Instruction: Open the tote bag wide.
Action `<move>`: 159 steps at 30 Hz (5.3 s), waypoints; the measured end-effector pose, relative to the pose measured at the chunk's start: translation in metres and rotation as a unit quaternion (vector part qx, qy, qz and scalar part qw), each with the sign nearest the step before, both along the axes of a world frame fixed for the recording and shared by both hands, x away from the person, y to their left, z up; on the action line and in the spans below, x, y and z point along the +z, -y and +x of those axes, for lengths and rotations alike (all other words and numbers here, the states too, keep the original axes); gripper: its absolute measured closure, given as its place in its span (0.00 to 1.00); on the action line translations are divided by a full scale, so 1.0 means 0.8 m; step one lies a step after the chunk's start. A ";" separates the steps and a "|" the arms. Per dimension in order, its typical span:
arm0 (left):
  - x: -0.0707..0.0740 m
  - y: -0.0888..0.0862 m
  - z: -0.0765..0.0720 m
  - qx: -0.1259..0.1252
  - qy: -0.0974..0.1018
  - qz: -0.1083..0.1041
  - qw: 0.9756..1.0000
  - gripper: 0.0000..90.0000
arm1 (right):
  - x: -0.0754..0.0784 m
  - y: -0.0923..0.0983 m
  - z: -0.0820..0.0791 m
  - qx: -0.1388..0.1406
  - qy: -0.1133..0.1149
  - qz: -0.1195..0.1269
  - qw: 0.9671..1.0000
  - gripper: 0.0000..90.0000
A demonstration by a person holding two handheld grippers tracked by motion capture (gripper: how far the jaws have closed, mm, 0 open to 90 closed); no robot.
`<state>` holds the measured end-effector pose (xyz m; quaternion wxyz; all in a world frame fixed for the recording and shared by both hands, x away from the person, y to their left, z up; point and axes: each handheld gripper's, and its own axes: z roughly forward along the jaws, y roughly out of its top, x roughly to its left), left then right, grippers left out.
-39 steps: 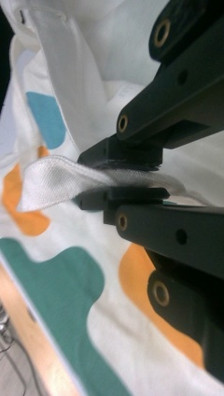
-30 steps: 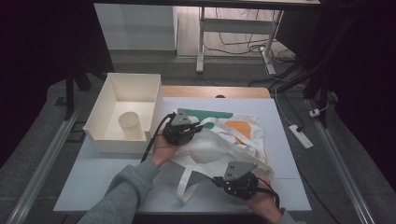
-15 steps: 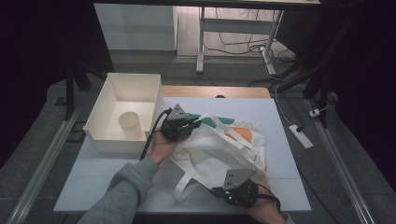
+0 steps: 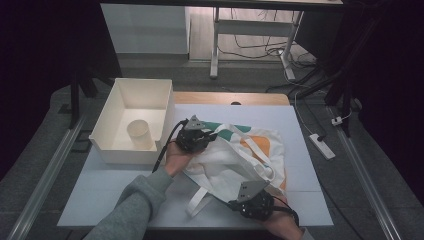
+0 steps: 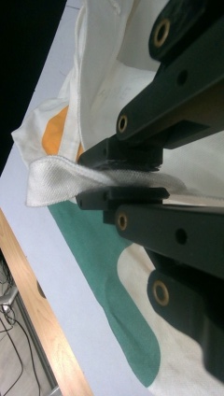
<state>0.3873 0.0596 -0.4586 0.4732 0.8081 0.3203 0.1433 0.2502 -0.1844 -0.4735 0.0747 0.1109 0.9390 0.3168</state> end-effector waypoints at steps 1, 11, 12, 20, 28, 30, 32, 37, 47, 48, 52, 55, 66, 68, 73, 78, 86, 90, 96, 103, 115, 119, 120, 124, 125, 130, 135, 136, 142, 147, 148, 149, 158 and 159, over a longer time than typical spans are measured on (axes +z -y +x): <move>-0.001 0.001 0.001 0.002 -0.002 0.000 1.000 0.91 | -0.001 0.002 0.002 -0.006 0.004 -0.003 1.000 0.98; -0.017 -0.001 0.011 0.011 -0.010 0.019 1.000 0.91 | -0.019 0.014 0.012 0.001 -0.035 -0.033 0.999 0.98; -0.017 -0.001 0.011 0.012 -0.010 0.020 1.000 0.91 | -0.020 0.014 0.012 0.002 -0.035 -0.036 0.999 0.98; -0.023 -0.003 0.016 0.015 -0.018 0.017 1.000 0.91 | -0.024 0.024 0.016 -0.009 -0.042 -0.043 0.998 0.98; -0.021 -0.002 0.013 0.002 -0.020 0.012 1.000 0.90 | 0.012 0.027 0.012 -0.032 0.008 0.047 0.998 0.70; -0.021 -0.001 0.013 0.001 -0.020 0.013 1.000 0.90 | 0.029 0.028 0.014 -0.060 0.053 0.066 0.995 0.65; -0.020 -0.001 0.013 -0.002 -0.020 0.012 1.000 0.90 | 0.042 0.030 0.020 -0.086 0.090 0.073 0.989 0.62; -0.019 -0.002 0.011 -0.004 -0.019 0.012 1.000 0.90 | 0.056 0.025 0.051 -0.122 0.123 0.058 0.983 0.59; -0.017 -0.004 0.009 -0.009 -0.018 0.012 1.000 0.90 | 0.041 -0.001 0.128 -0.150 0.094 0.010 0.984 0.69; -0.017 -0.004 0.009 -0.010 -0.018 0.012 1.000 0.90 | 0.038 -0.003 0.133 -0.150 0.089 0.006 0.985 0.75; -0.017 -0.001 0.008 -0.016 -0.018 0.015 1.000 0.89 | 0.032 -0.004 0.147 -0.149 0.065 0.001 0.987 0.96; -0.015 0.001 0.004 -0.020 -0.015 0.014 1.000 0.87 | 0.034 -0.001 0.150 -0.162 0.067 0.006 0.985 0.98; 0.024 0.007 -0.036 -0.083 0.023 -0.001 0.996 0.68 | 0.035 0.028 0.179 -0.210 0.051 0.062 0.974 0.98; 0.026 0.013 -0.042 -0.097 0.023 0.002 0.995 0.67 | 0.031 0.029 0.184 -0.215 0.049 0.062 0.974 0.98; 0.021 0.036 -0.051 -0.151 0.004 0.033 0.988 0.63 | 0.023 0.034 0.193 -0.221 0.037 0.071 0.972 0.98; -0.001 0.069 -0.047 -0.189 -0.025 0.095 0.977 0.56 | 0.022 0.038 0.196 -0.226 0.027 0.081 0.970 0.98; -0.027 0.099 -0.037 -0.211 -0.046 0.134 0.967 0.52 | 0.019 0.039 0.197 -0.225 0.023 0.083 0.971 0.98; -0.035 0.104 -0.032 -0.211 -0.051 0.140 0.966 0.51 | 0.018 0.040 0.197 -0.225 0.019 0.087 0.970 0.98; -0.046 0.107 -0.026 -0.214 -0.065 0.150 0.963 0.50 | 0.017 0.040 0.197 -0.227 0.017 0.089 0.970 0.98; -0.057 0.113 -0.025 -0.226 -0.075 0.161 0.958 0.50 | 0.016 0.041 0.197 -0.228 0.015 0.089 0.969 0.97; -0.068 0.120 -0.032 -0.228 -0.059 0.215 0.948 0.94 | 0.018 0.043 0.197 -0.228 0.016 0.094 0.969 0.98; -0.064 0.115 -0.035 -0.232 -0.048 0.211 0.948 0.98 | 0.020 0.045 0.197 -0.228 0.016 0.097 0.969 0.98; -0.063 0.113 -0.036 -0.233 -0.046 0.206 0.949 0.98 | 0.021 0.045 0.197 -0.229 0.016 0.097 0.968 0.98; -0.049 0.100 -0.045 -0.242 -0.044 0.186 0.951 0.99 | 0.026 0.046 0.195 -0.228 0.021 0.103 0.968 0.98; -0.045 0.097 -0.049 -0.247 -0.041 0.184 0.951 0.99 | 0.028 0.047 0.195 -0.228 0.021 0.105 0.968 0.98; -0.030 0.083 -0.072 -0.263 -0.027 0.177 0.948 0.99 | 0.033 0.046 0.194 -0.229 0.029 0.107 0.967 0.98; -0.023 0.072 -0.083 -0.264 -0.021 0.168 0.950 0.99 | 0.039 0.041 0.194 -0.232 0.043 0.105 0.966 0.98; -0.022 0.070 -0.084 -0.264 -0.020 0.168 0.950 0.99 | 0.040 0.041 0.195 -0.233 0.044 0.106 0.966 0.98; -0.019 0.063 -0.084 -0.261 -0.017 0.161 0.952 0.99 | 0.043 0.041 0.213 -0.251 0.056 0.104 0.961 0.98; -0.020 0.061 -0.082 -0.258 -0.018 0.157 0.953 0.99 | 0.038 0.047 0.234 -0.272 0.060 0.100 0.955 0.98; -0.020 0.061 -0.081 -0.257 -0.019 0.157 0.953 0.99 | 0.036 0.049 0.238 -0.278 0.060 0.100 0.953 0.98; -0.020 0.060 -0.081 -0.256 -0.019 0.157 0.954 0.99 | 0.034 0.052 0.241 -0.282 0.060 0.100 0.952 0.98; -0.025 0.060 -0.075 -0.263 -0.030 0.159 0.951 0.99 | 0.008 0.055 0.264 -0.303 0.063 0.065 0.949 0.98; -0.026 0.060 -0.075 -0.264 -0.030 0.162 0.950 0.99 | 0.005 0.055 0.267 -0.306 0.065 0.058 0.948 0.98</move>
